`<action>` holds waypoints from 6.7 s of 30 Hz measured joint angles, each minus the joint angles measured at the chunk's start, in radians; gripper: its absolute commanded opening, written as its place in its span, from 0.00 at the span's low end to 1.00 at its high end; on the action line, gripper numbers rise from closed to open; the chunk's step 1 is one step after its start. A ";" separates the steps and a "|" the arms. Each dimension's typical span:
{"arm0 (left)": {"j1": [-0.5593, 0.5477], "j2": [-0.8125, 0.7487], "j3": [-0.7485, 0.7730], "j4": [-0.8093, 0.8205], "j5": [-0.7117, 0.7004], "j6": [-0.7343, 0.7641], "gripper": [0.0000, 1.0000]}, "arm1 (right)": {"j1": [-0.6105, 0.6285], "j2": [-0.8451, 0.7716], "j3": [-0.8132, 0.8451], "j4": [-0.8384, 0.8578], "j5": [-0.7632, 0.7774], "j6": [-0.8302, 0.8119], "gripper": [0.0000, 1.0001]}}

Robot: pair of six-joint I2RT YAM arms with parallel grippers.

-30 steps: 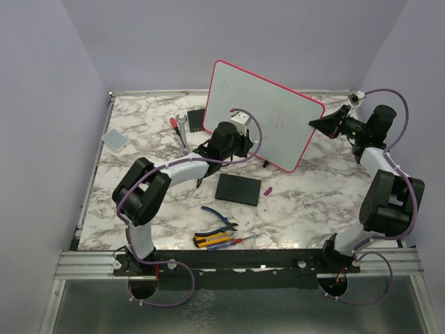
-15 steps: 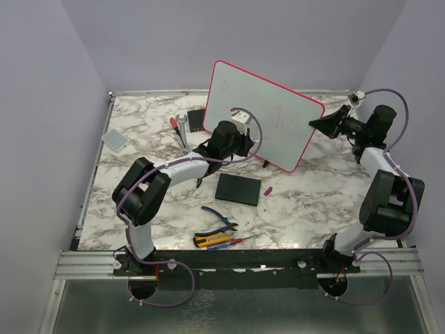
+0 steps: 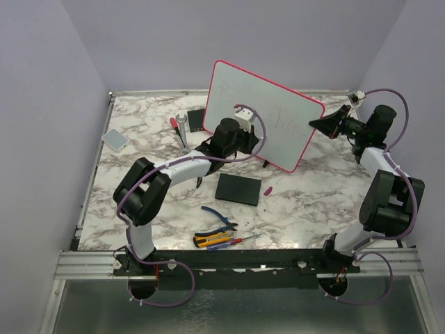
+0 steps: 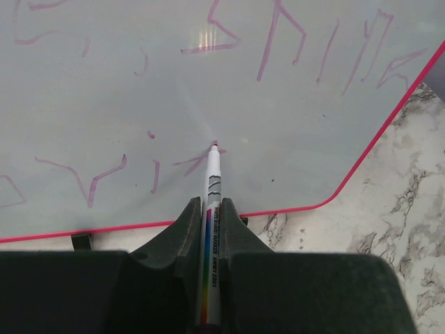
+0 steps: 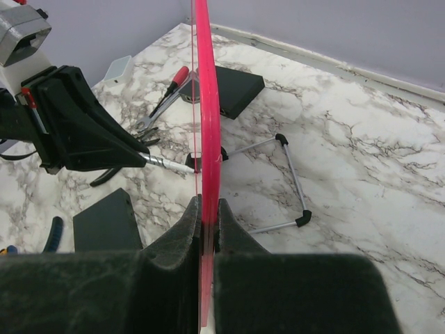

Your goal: Write a sentence on the whiteboard

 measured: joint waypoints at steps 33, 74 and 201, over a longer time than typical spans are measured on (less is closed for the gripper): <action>0.026 0.018 -0.002 -0.068 0.026 0.031 0.00 | 0.000 0.000 0.000 0.000 0.000 0.000 0.01; -0.003 0.013 0.018 -0.082 0.020 0.050 0.00 | 0.000 0.000 0.000 0.000 0.000 0.000 0.00; 0.003 0.061 0.151 -0.219 0.067 0.041 0.00 | 0.002 -0.002 0.000 -0.002 0.010 0.000 0.01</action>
